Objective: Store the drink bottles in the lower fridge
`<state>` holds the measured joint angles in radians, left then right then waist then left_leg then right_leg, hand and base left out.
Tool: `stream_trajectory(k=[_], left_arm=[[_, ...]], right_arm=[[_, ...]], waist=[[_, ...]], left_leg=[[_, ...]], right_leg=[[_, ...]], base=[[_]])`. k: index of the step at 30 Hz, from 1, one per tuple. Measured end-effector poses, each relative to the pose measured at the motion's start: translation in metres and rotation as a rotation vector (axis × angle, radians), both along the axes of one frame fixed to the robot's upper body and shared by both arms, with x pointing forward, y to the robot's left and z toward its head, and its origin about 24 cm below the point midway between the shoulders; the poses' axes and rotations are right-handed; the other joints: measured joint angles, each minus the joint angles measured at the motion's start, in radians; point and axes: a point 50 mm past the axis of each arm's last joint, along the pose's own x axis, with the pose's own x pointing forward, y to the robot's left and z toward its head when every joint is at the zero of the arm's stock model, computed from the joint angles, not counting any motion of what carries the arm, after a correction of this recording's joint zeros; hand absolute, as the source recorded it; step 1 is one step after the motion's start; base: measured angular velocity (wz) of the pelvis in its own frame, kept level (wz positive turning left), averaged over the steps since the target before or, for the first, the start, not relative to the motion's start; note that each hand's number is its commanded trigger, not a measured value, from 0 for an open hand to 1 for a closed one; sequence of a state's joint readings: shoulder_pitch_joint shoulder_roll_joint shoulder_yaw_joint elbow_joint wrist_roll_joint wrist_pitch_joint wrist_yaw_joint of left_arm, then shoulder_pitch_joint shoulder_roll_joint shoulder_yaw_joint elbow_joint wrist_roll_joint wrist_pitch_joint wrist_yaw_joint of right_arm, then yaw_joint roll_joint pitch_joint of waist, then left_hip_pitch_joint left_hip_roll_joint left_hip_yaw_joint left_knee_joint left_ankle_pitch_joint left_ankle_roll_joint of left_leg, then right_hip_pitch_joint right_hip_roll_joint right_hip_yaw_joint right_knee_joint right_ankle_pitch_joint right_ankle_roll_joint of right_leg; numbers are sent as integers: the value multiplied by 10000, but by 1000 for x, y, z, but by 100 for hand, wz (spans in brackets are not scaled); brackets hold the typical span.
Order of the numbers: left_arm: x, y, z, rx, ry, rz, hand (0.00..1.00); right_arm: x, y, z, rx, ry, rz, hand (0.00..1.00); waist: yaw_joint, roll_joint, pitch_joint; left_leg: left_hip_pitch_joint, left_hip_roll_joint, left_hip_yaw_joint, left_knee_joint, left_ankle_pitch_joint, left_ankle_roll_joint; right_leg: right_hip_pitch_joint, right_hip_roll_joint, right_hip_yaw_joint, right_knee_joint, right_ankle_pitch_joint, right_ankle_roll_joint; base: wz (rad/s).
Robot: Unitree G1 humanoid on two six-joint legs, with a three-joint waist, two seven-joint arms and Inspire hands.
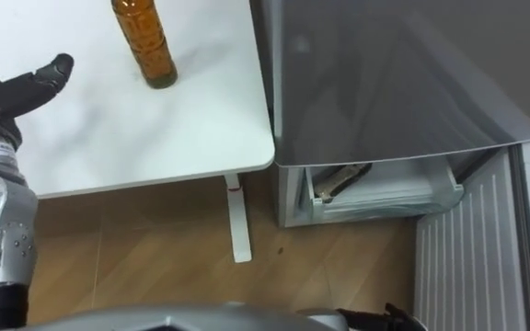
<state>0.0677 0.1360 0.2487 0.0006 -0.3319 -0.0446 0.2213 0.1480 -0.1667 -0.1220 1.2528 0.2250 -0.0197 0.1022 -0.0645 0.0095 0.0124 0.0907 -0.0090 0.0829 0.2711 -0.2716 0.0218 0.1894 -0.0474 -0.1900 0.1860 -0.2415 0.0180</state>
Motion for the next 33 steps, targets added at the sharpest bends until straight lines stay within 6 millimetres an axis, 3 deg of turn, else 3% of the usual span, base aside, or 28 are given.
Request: stream_trajectory(k=[12, 21, 29, 33], left_arm=[[5, -1, -8, -417, 480, -597, 0], [15, -4, -18, -718, 979, -1047, 0], [26, -6, -19, -821, 1023, -1540, 0], [32, -1, -25, -815, 1446, -1561, 0]], right_arm=[[2, -1, 0, -107, 83, -282, 0], [1, -2, 0, -58, 145, -408, 0], [1, -2, 0, -30, 140, -437, 0], [0, -2, 0, 2, 219, -460, 0]], waist=[[-198, 87, 9], [-301, 220, -78], [-398, 109, -11], [-390, 76, -36]], left_leg=[[203, 11, -15, -37, 2, -3], [272, 24, 18, -50, 3, -5], [393, 43, 197, -135, 7, -4], [418, 100, 315, -192, 7, -5]], right_leg=[[5, 40, 243, -9, 2, -3], [26, 50, 254, 18, 15, -25], [10, 59, 421, 31, 18, -27], [-26, 89, 504, 31, 35, -47]], base=[[-6], [0], [-8], [-8]])
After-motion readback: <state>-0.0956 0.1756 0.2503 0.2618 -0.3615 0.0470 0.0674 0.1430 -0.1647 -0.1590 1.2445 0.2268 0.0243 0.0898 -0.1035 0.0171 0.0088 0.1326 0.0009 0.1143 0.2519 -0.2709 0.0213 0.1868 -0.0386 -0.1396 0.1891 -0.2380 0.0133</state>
